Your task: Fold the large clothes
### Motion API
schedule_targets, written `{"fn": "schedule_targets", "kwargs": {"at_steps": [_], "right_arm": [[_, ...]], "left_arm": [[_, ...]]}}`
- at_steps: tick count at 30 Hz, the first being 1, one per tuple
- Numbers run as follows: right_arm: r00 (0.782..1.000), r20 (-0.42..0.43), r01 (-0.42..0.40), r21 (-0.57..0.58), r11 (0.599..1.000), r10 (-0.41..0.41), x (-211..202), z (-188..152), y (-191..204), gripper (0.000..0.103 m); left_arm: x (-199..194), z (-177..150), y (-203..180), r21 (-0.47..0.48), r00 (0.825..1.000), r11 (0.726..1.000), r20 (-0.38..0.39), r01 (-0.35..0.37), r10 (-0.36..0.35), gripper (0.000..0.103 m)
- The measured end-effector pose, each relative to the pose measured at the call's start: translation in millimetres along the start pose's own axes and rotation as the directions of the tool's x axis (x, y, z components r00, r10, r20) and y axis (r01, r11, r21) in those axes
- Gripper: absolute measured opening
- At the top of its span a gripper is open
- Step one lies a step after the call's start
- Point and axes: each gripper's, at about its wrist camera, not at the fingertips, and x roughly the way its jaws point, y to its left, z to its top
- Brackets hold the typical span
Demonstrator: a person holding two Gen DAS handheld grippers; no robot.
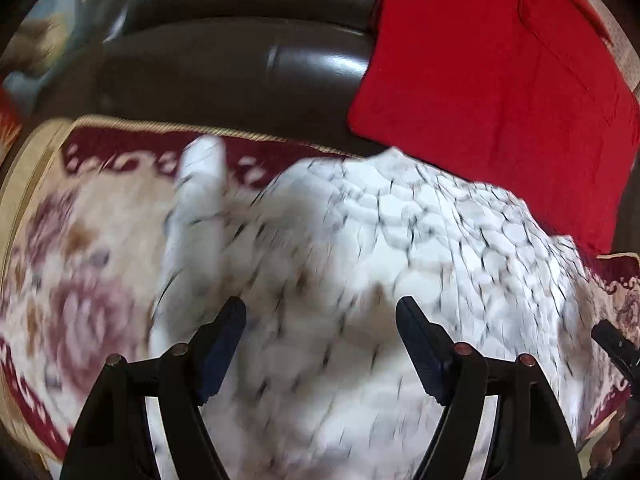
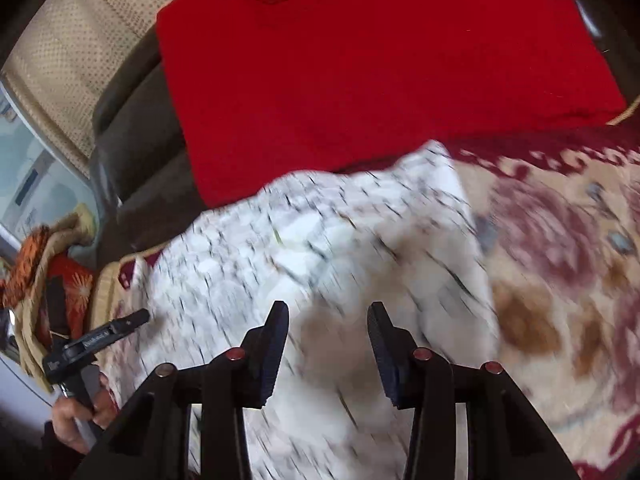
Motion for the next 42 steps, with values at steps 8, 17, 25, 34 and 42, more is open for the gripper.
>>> {"fn": "schedule_targets", "kwargs": {"at_steps": [8,17,25,34,42], "right_arm": [[0.989,-0.142,0.052,0.083,0.995,-0.040,97.6,26.8,-7.5,0.052],[0.998,-0.051,-0.031,0.046,0.998,0.033,8.5,-5.6,3.5,0.053],[0.997,-0.027,0.077,0.006,0.997,-0.077,-40.0,-79.5,-28.3,0.060],[0.997,0.043,0.060,0.075,0.995,-0.064,-70.5,-91.5,-30.8,0.060],[0.994,-0.012,0.109,0.058,0.992,-0.108,-45.5,-109.9,-38.2,0.060]], "left_arm": [[56.9,18.3,-6.6,0.041,0.979,0.986,-0.122,-0.161,0.164,0.093],[-36.9,-26.9,23.0,0.025,0.998,0.998,0.026,-0.059,0.058,0.092],[-112.4,-125.4,87.1,-0.080,0.971,0.984,0.166,-0.159,0.171,0.092],[-116.1,-169.0,108.0,-0.270,0.983,0.963,0.175,-0.001,0.050,0.092],[-64.2,-149.7,84.4,-0.155,0.957,0.951,0.066,-0.269,0.282,0.092]]}}
